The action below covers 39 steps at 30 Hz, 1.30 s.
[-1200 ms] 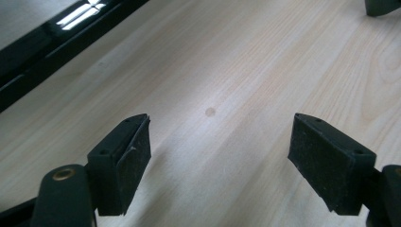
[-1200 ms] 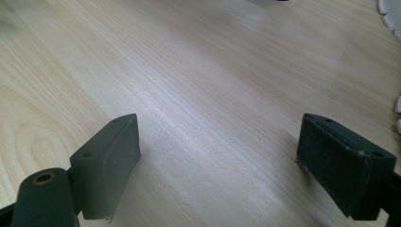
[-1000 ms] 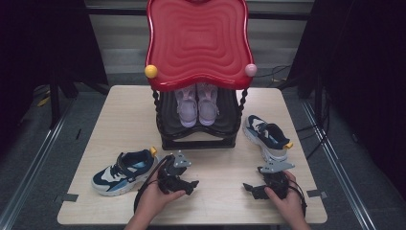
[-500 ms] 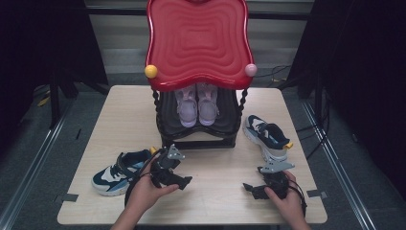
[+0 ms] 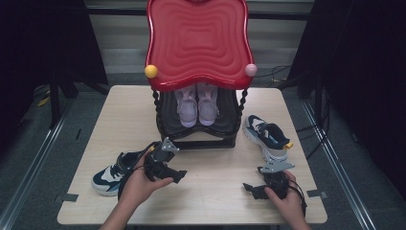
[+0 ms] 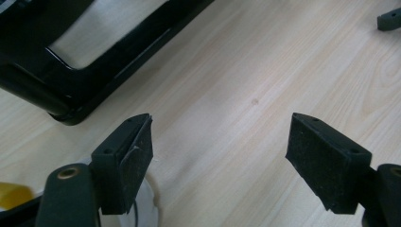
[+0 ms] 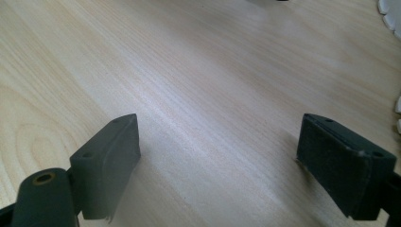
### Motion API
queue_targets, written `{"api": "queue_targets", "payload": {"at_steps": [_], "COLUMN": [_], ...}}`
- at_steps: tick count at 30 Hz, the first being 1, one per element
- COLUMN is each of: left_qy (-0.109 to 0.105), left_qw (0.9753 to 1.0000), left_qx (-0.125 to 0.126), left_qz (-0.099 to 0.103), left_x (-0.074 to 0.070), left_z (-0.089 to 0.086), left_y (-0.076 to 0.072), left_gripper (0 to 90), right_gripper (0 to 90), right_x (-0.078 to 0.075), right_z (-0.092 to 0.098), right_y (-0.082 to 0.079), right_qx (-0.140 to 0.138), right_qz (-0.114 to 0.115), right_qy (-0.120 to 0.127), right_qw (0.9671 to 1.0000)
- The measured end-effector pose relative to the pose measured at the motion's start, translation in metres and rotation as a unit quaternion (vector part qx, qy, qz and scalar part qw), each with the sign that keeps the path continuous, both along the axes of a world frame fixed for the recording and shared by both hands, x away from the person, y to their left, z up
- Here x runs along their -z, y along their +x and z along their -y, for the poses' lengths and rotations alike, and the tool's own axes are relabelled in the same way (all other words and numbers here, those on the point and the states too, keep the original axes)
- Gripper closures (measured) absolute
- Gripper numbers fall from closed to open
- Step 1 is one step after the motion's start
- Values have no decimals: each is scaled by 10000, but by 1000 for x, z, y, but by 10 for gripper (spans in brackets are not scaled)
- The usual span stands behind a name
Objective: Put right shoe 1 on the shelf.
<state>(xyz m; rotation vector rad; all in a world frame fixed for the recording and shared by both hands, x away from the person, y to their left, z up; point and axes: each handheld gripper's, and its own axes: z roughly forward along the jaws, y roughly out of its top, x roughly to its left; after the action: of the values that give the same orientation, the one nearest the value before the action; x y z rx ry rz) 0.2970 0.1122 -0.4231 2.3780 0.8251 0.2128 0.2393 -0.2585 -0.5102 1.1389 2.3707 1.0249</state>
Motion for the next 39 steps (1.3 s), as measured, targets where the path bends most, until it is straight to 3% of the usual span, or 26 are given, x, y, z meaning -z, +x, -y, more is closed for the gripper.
{"api": "queue_targets", "payload": {"at_steps": [9,13,20,23,26,31,34,36,39], "left_qy": [-31,-44,-70,3,-37,-68,100,148,237], "left_qw": [9997,9996,9994,9990,9978,9963,9961,9958,9951], "left_qx": [-179,-274,-318,-418,-667,-853,-876,-908,-957], "left_qz": [145,57,102,150,10,-83,-99,-34,22], "left_x": [-17,-25,-37,-47,-54,-48,-38,-34,-34], "left_z": [-14,-22,-30,-35,-43,-55,-57,-57,-59], "left_y": [6,9,10,10,12,14,15,15,15], "left_gripper": [229,232,252,251,264,290,314,349,470], "right_gripper": [136,136,137,137,136,136,136,136,137], "right_x": [0,0,0,0,0,0,0,0,0], "right_z": [0,0,0,0,0,0,0,0,0], "right_y": [0,0,0,0,0,0,0,0,0], "right_qx": [0,0,0,-2,-2,-1,-1,0,-2], "right_qz": [-2,-1,-2,1,0,-1,0,-1,2], "right_qy": [1,1,1,-1,0,0,0,0,-1], "right_qw": [10000,10000,10000,10000,10000,10000,10000,10000,10000]}}
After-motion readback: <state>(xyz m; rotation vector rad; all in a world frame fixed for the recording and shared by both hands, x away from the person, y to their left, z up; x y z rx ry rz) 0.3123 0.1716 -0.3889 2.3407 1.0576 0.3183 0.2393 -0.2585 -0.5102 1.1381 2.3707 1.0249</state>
